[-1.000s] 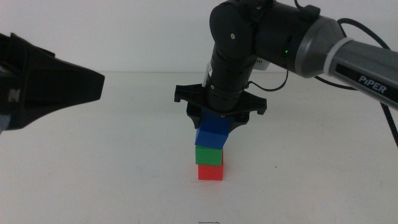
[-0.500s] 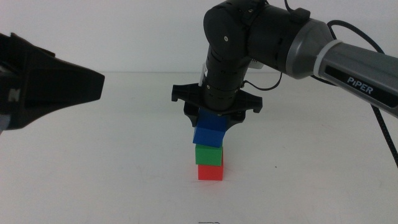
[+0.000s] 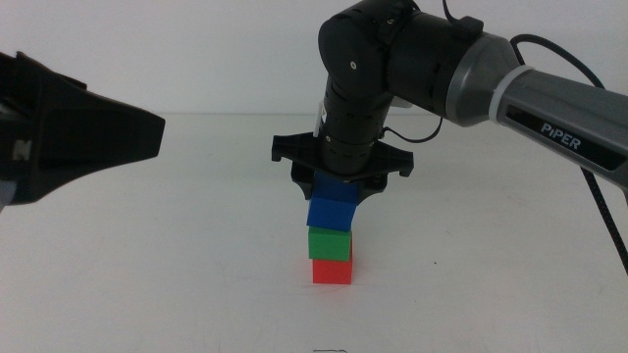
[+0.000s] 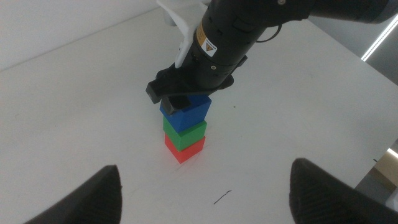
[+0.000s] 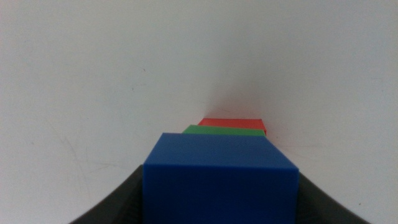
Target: Stack red cubes first, then green, then blue cubes in a specific spot.
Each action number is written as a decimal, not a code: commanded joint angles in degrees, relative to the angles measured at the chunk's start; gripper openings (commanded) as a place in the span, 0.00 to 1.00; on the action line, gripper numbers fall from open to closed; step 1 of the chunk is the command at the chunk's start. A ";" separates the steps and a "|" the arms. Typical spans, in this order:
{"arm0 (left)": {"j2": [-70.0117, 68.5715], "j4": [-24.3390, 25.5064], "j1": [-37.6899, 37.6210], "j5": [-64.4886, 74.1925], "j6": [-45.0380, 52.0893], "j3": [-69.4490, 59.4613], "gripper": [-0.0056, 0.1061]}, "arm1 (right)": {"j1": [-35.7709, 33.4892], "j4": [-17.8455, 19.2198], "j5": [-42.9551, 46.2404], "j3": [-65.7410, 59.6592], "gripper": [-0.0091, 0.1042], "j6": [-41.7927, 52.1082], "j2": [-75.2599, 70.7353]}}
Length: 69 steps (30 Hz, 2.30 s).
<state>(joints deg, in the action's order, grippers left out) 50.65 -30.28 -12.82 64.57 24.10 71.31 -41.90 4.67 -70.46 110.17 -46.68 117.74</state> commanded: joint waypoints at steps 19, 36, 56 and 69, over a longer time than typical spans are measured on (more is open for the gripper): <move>-0.18 -2.33 0.19 -3.08 -0.11 1.13 0.85 | -0.90 0.57 -4.07 3.88 0.59 3.51 -3.85; -0.18 -2.33 0.19 -3.08 -0.11 1.13 0.85 | 1.06 8.41 -4.07 8.58 0.59 11.64 -13.57; -0.18 -2.33 0.19 -3.08 -0.11 1.13 0.85 | 32.60 -1.19 33.03 -41.60 0.59 34.02 -65.45; -0.18 -2.33 0.19 -3.08 -0.11 1.13 0.85 | 35.36 -2.43 33.78 -44.48 0.59 36.33 -67.51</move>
<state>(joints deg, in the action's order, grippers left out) 50.65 -30.32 -12.82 64.57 24.10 71.31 -6.98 1.77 -40.85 64.27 -11.10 50.47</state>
